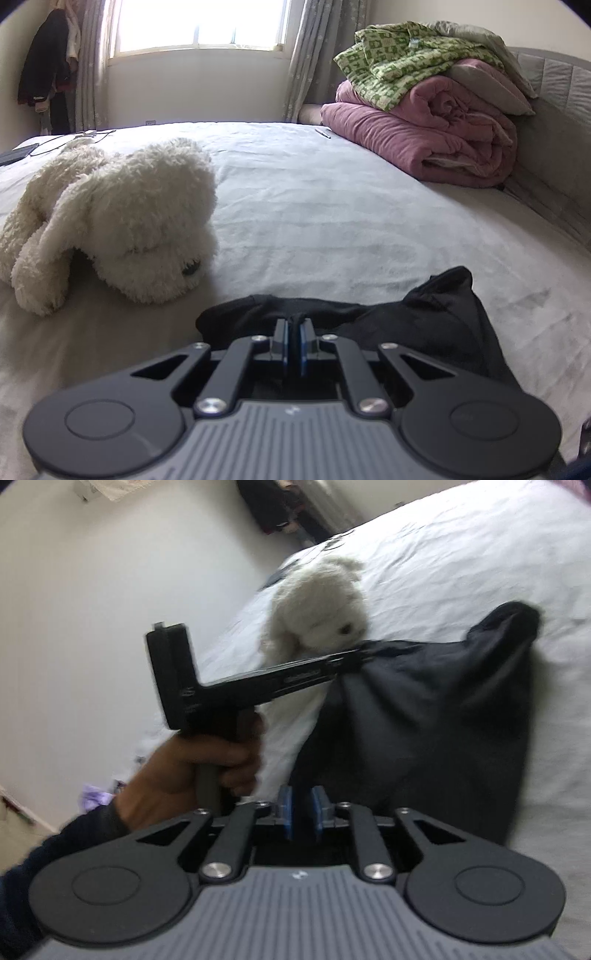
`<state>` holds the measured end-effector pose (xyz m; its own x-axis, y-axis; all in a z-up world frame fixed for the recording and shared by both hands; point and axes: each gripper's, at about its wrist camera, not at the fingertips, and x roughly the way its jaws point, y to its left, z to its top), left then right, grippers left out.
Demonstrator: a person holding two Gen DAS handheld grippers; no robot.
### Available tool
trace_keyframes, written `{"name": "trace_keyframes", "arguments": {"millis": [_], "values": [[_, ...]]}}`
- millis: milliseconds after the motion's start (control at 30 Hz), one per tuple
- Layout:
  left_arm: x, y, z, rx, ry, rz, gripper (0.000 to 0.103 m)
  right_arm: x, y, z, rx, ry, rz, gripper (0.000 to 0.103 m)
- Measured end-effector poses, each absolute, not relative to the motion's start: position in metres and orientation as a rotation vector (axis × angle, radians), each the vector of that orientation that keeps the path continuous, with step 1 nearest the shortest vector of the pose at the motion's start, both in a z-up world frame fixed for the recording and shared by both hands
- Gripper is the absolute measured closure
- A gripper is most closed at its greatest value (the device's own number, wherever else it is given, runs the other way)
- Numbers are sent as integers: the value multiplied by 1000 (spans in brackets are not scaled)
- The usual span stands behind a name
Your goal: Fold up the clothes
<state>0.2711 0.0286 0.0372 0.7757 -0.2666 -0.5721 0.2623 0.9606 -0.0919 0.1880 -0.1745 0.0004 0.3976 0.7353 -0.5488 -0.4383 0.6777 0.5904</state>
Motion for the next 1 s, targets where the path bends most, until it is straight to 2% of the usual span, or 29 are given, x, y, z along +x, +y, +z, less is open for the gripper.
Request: {"name": "trace_keyframes", "arguments": {"millis": [67,200,267,333,433,667,733,1000], "values": [[271,27,35,3,623,-287,97,182,-181,-2,296,900,701,82],[268,30,35,-33,629,-284,96,180,-213,-6,342,875,647,82],[267,33,34,-52,635,-283,95,189,-233,-8,383,851,565,77],[267,34,33,-59,641,-284,94,203,-255,-10,441,825,462,66],[266,35,33,-67,639,-286,95,236,-279,-22,545,837,395,66],[259,41,38,-111,586,-283,95,290,-273,-25,532,822,370,66],[259,41,37,-112,585,-281,95,296,-266,-25,464,828,341,102],[263,31,27,-61,605,-252,96,305,-235,-23,206,827,279,103]]}}
